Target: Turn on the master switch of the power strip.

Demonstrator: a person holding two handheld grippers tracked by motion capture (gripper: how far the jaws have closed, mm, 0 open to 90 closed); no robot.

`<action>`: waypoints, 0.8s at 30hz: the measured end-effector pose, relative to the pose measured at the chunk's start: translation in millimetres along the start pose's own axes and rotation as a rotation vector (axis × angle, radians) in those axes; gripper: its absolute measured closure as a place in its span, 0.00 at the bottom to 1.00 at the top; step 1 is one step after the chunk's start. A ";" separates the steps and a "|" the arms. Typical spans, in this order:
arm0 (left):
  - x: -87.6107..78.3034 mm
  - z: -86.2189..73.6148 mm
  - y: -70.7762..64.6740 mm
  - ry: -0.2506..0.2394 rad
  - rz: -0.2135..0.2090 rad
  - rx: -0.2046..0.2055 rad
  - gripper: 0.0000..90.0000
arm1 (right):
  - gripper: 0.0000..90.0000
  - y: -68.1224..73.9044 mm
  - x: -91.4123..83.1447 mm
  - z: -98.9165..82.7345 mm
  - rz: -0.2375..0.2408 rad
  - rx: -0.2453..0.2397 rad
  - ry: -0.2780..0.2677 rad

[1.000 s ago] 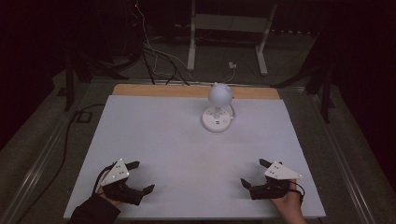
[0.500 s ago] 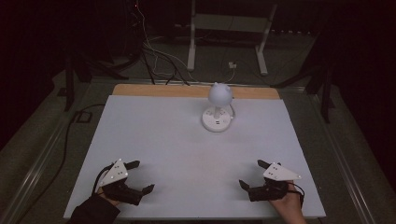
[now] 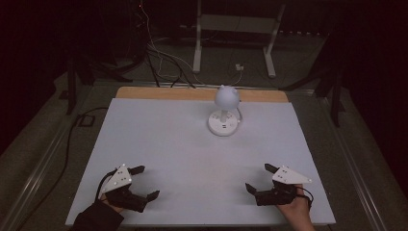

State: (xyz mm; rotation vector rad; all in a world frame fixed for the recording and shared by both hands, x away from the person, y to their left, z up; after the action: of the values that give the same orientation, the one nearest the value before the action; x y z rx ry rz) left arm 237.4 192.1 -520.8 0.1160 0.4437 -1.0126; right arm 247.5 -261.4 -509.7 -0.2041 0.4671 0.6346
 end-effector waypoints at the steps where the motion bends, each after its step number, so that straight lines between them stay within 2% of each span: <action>1: -0.3 0.3 -0.2 -0.005 -0.003 0.001 0.00 | 0.00 0.3 0.1 0.1 0.000 0.001 0.003; 17: -0.1 0.9 -1.6 -0.002 -0.015 -0.001 0.00 | 0.00 10.3 2.9 16.9 0.044 0.006 0.008; 24: 0.0 1.4 -1.9 -0.007 -0.017 -0.007 0.00 | 0.00 7.6 4.5 29.3 0.050 0.005 0.009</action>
State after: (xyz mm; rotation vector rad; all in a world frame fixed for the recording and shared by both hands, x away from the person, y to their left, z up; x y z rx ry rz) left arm 236.2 190.8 -519.3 0.1020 0.4423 -1.0282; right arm 256.5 -243.7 -486.4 -0.1914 0.4831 0.6815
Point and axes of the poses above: each handheld gripper's, and its own axes: x roughly forward along the jaws, z roughly out of its top, y roughly to its left, the point moved 2 cm from there along x, roughly forward along the jaws, and after that the axes turned 5 degrees about -z, right-handed, at the moved point
